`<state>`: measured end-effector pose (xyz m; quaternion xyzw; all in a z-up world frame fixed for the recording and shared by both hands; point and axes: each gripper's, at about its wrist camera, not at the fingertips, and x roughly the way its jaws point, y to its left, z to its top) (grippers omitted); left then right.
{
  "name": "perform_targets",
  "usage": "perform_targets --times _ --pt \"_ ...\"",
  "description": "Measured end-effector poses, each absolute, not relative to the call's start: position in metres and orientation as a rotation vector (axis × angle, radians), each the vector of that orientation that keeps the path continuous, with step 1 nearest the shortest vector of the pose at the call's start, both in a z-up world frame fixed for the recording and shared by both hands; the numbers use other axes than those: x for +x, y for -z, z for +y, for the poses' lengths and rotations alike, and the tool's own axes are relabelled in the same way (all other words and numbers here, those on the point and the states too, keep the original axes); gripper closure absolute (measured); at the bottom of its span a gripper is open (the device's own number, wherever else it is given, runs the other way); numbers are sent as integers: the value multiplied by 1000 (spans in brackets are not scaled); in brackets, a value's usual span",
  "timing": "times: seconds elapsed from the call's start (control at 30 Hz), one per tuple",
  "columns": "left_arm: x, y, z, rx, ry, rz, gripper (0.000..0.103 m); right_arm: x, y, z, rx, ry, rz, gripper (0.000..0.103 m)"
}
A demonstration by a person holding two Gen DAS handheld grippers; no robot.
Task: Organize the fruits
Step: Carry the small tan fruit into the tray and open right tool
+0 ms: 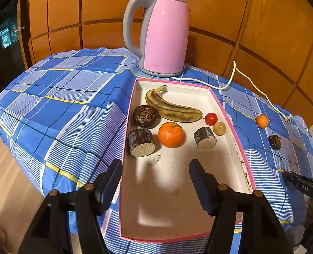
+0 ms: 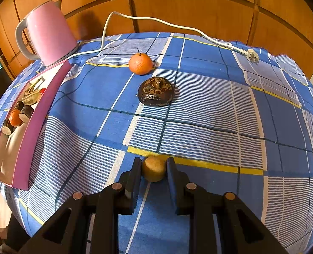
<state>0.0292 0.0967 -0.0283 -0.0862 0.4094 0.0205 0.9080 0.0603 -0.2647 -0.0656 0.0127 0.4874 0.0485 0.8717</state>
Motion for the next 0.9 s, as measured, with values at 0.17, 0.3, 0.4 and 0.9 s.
perform_targets --times 0.17,0.3,0.4,0.9 --pt "30 30 99 -181 -45 847 37 57 53 -258 33 -135 995 80" --pt "28 30 102 -186 -51 844 37 54 41 -246 33 -182 974 80" --pt "28 30 106 -196 -60 843 37 51 30 -231 35 -263 964 80" --pt "25 27 122 -207 -93 826 37 46 8 -102 -97 -662 950 80"
